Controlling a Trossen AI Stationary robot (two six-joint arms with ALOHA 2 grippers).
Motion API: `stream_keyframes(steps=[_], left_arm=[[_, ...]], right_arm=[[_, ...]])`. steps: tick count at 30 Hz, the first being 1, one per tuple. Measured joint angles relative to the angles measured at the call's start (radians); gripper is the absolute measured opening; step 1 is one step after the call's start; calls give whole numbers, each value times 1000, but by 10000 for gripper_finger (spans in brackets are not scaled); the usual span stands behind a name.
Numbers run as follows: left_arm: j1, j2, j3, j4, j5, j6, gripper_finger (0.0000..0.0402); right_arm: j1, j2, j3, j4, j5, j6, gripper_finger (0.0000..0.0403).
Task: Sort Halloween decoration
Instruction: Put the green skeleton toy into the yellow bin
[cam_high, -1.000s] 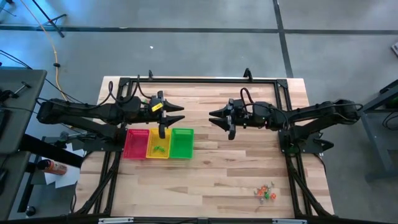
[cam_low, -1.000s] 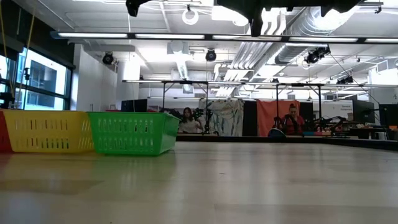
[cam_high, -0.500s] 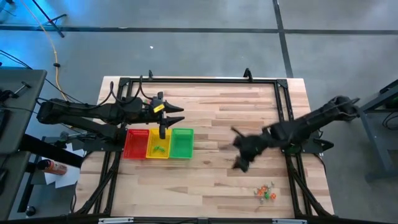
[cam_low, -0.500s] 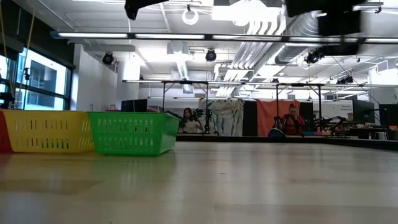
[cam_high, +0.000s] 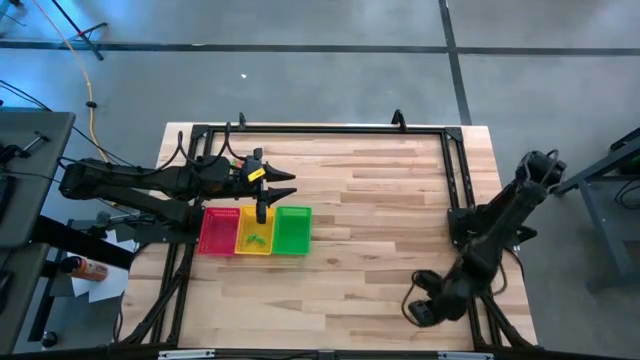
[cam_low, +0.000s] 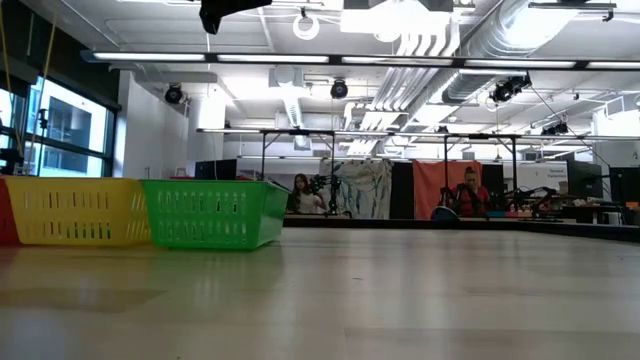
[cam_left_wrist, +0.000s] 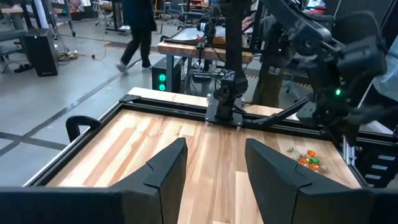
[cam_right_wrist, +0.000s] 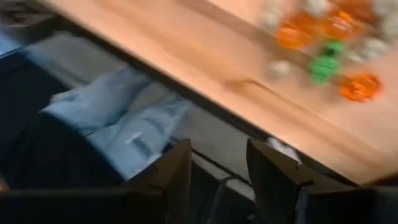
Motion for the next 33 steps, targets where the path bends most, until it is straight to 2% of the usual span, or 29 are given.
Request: stream_keyframes(steps=[3, 7, 13, 33], left_arm=[[0, 0, 0, 0, 0, 0, 152], [0, 0, 0, 0, 0, -8, 152], [0, 0, 0, 1, 0, -26, 152], [0, 0, 0, 1, 0, -44, 152]], right_arm=[[24, 67, 0, -18, -9, 70, 149], [18, 154, -1, -28, -57, 70, 149], [18, 227, -1, -83, -69, 73, 149], [5, 246, -1, -127, -73, 66, 149]])
